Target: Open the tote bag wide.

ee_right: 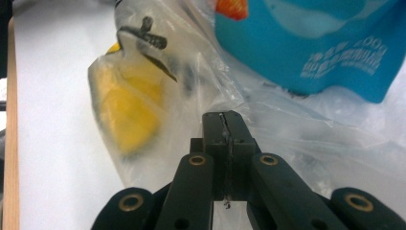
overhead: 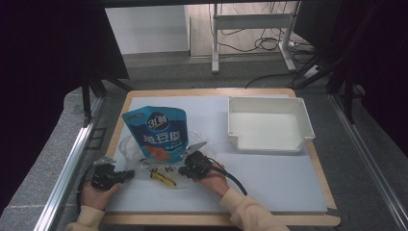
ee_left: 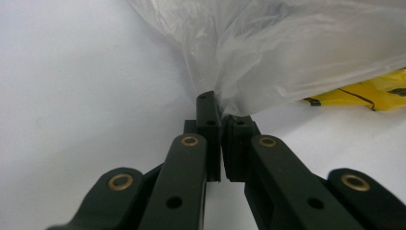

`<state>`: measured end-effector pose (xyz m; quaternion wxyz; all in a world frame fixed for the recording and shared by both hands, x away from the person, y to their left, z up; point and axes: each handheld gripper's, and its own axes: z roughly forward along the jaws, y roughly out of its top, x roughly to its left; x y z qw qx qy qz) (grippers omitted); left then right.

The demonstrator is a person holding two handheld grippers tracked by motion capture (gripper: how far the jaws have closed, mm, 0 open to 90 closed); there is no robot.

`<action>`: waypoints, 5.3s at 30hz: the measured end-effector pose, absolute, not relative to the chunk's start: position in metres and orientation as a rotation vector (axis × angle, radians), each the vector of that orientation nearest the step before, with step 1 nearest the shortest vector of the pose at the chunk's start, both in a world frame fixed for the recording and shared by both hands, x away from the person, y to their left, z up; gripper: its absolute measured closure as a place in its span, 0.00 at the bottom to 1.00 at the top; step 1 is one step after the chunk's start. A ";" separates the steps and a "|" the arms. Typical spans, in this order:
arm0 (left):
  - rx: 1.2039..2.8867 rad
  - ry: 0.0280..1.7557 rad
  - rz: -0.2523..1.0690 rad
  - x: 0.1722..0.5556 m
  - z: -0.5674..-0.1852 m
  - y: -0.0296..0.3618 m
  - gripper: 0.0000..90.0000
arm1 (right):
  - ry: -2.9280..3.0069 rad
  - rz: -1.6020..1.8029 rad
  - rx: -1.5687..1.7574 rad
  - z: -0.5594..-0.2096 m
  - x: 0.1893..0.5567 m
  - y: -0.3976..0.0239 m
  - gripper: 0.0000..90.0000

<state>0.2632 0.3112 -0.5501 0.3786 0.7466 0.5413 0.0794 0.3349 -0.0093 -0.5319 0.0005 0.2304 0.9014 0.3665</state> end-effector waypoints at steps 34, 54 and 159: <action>1.905 1.383 0.199 0.264 -0.550 0.312 0.97 | 2.837 1.158 0.657 -0.531 0.327 0.020 0.99; 1.901 1.386 0.200 0.264 -0.550 0.311 0.97 | 2.693 1.297 0.639 -0.475 0.341 0.007 0.99; 1.863 1.337 0.299 0.256 -0.542 0.309 0.75 | 2.468 1.335 1.004 -0.512 0.387 -0.063 0.99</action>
